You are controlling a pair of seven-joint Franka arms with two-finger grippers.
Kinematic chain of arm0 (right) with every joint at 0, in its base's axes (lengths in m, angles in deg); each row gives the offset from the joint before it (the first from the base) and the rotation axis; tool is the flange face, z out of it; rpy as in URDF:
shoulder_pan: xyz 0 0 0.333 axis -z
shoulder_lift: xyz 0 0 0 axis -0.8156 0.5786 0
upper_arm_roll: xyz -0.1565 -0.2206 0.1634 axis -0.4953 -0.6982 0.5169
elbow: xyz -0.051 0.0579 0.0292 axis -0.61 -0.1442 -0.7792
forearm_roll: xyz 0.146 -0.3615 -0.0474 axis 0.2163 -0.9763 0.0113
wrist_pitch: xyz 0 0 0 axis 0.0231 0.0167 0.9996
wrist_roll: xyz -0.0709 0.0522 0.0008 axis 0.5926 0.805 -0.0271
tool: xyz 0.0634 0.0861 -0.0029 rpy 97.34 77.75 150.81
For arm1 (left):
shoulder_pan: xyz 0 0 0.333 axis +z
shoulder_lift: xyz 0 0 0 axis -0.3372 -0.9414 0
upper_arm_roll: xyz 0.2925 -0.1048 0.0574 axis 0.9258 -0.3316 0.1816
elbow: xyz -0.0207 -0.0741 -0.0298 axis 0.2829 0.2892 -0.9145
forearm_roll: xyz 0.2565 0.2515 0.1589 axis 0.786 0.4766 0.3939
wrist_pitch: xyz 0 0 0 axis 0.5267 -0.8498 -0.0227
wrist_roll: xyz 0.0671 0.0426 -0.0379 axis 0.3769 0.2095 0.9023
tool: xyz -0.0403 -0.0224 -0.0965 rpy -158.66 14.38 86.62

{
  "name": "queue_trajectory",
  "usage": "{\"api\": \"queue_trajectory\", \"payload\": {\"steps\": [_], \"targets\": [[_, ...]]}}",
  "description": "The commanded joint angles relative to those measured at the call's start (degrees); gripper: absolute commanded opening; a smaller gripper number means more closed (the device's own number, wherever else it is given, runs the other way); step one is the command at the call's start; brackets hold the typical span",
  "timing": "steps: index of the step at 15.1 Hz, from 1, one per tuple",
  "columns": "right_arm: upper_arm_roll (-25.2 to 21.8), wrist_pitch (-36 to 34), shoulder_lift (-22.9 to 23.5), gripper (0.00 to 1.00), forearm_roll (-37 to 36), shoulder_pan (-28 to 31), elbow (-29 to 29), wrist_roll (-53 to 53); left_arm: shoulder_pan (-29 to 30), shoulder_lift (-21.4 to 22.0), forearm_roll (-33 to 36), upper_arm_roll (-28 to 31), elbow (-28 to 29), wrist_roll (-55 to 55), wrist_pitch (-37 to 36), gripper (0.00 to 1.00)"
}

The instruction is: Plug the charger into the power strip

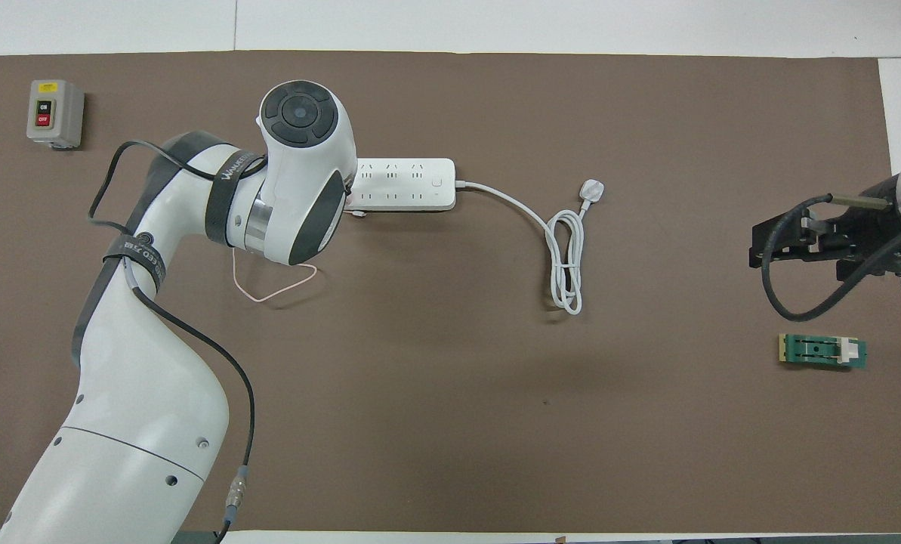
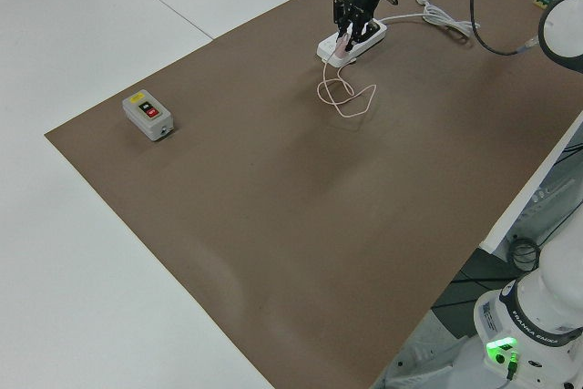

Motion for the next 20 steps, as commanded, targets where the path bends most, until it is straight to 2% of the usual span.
{"api": "queue_trajectory", "payload": {"steps": [1, 3, 17, 18, 19, 20], "targets": [[0.35, -0.90, -0.51, 1.00, -0.77, 0.66, 0.05, -1.23, -1.00, -0.82, 0.37, -0.06, 1.82, -0.15, -0.67, 0.00], [0.35, -0.90, -0.60, 1.00, -0.77, 0.75, 0.05, -1.23, -0.65, -6.25, -0.24, -0.06, -3.96, -0.15, -3.65, 0.00], [0.35, -0.90, -0.60, 1.00, -0.77, 0.66, 0.05, -1.23, -0.21, -6.80, -1.82, -0.23, -4.52, -4.80, -2.43, 0.00], [0.35, -0.90, -0.60, 1.00, -0.77, 0.66, 0.05, -1.23, -0.12, -6.54, -2.00, -0.23, -4.52, -6.20, -2.26, 0.06], [0.35, -0.90, -0.60, 1.00, -0.77, 0.66, 0.05, -1.23, -0.12, -6.28, -2.52, -0.15, -4.69, -6.83, -2.43, 0.45], [0.35, -0.90, -0.51, 1.00, -0.77, 0.75, 0.05, -1.23, 0.31, -5.93, -3.05, 0.03, -4.78, -7.18, -2.61, 0.62]]}}
